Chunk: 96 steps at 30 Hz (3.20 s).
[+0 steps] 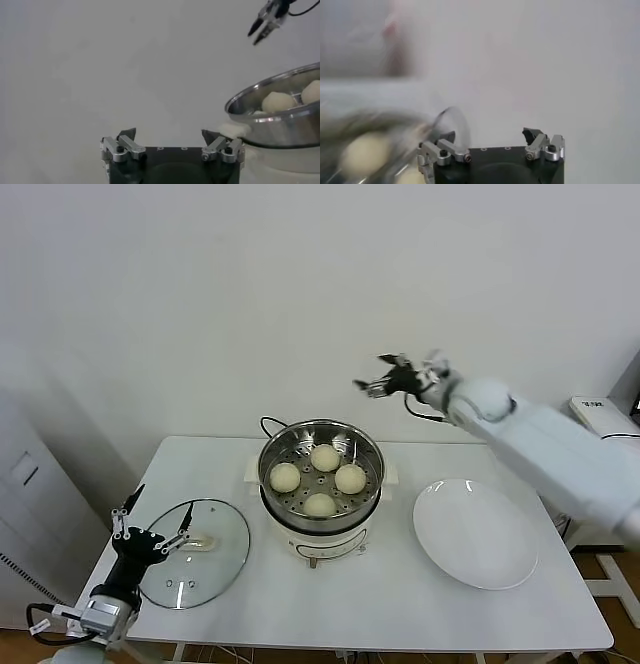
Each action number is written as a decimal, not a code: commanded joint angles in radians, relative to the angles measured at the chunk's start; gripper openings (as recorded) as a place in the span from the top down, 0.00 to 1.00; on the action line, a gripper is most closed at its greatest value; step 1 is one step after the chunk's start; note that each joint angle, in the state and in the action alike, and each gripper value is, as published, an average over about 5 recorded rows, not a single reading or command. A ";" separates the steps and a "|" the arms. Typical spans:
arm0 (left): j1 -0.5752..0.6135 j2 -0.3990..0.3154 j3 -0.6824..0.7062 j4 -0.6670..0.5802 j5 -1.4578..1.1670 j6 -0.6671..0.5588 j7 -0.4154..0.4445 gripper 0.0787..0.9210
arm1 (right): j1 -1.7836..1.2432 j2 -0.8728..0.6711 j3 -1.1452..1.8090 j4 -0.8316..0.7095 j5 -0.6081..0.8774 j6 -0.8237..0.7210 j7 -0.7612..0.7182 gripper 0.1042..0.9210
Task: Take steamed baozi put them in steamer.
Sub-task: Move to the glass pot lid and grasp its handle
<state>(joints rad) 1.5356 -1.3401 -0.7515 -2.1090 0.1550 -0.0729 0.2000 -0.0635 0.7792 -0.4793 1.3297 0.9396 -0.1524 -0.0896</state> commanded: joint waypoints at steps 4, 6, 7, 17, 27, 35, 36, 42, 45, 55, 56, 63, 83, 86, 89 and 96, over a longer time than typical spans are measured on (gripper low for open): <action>0.012 -0.014 -0.010 -0.004 0.041 -0.045 -0.026 0.12 | -1.202 0.084 1.166 0.306 -0.059 0.163 0.216 0.12; 0.017 -0.014 -0.017 -0.001 0.065 -0.074 -0.038 0.12 | -1.316 0.150 1.241 0.384 -0.101 0.166 0.181 0.12; 0.019 -0.014 -0.020 0.003 0.082 -0.092 -0.044 0.12 | -1.361 0.181 1.268 0.420 -0.118 0.166 0.167 0.12; 0.052 -0.015 -0.065 0.112 0.467 -0.377 -0.181 0.12 | -1.690 0.481 1.427 0.692 -0.280 0.171 0.040 0.12; 0.027 -0.012 -0.063 0.374 1.129 -0.507 -0.415 0.12 | -1.714 0.530 1.428 0.725 -0.305 0.170 0.031 0.12; -0.069 -0.017 -0.054 0.446 1.194 -0.432 -0.368 0.12 | -1.720 0.538 1.444 0.726 -0.318 0.183 0.010 0.12; -0.084 -0.018 -0.055 0.457 1.191 -0.424 -0.355 0.12 | -1.721 0.539 1.445 0.725 -0.318 0.184 0.008 0.12; -0.139 -0.015 -0.056 0.490 1.190 -0.380 -0.321 0.12 | -1.713 0.528 1.440 0.716 -0.317 0.185 0.006 0.12; -0.157 -0.011 -0.047 0.503 1.199 -0.361 -0.307 0.12 | -1.715 0.527 1.446 0.714 -0.315 0.188 0.006 0.12; -0.210 -0.009 -0.024 0.539 1.203 -0.322 -0.310 0.12 | -1.725 0.526 1.457 0.709 -0.315 0.197 0.002 0.12; -0.216 -0.008 -0.022 0.543 1.204 -0.319 -0.310 0.12 | -1.725 0.525 1.457 0.710 -0.315 0.197 0.002 0.12; -0.264 -0.008 -0.001 0.584 1.221 -0.299 -0.315 0.12 | -1.736 0.529 1.464 0.714 -0.318 0.201 0.002 0.12; -0.320 -0.014 0.026 0.686 1.175 -0.305 -0.387 0.38 | -1.764 0.540 1.490 0.714 -0.319 0.219 -0.011 0.12; -0.307 -0.012 0.027 0.676 1.130 -0.307 -0.398 0.48 | -1.764 0.539 1.493 0.714 -0.319 0.222 -0.011 0.12; -0.294 -0.004 0.028 0.650 1.090 -0.307 -0.397 0.58 | -1.765 0.538 1.495 0.715 -0.319 0.225 -0.011 0.12; -0.263 0.074 0.029 0.481 0.968 -0.241 -0.334 0.82 | -1.759 0.515 1.499 0.723 -0.315 0.218 -0.013 0.12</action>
<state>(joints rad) 1.2517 -1.3341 -0.7248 -1.4781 1.2799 -0.3686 -0.1733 -1.8278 1.3088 1.0183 2.0497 0.6222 0.0719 -0.1008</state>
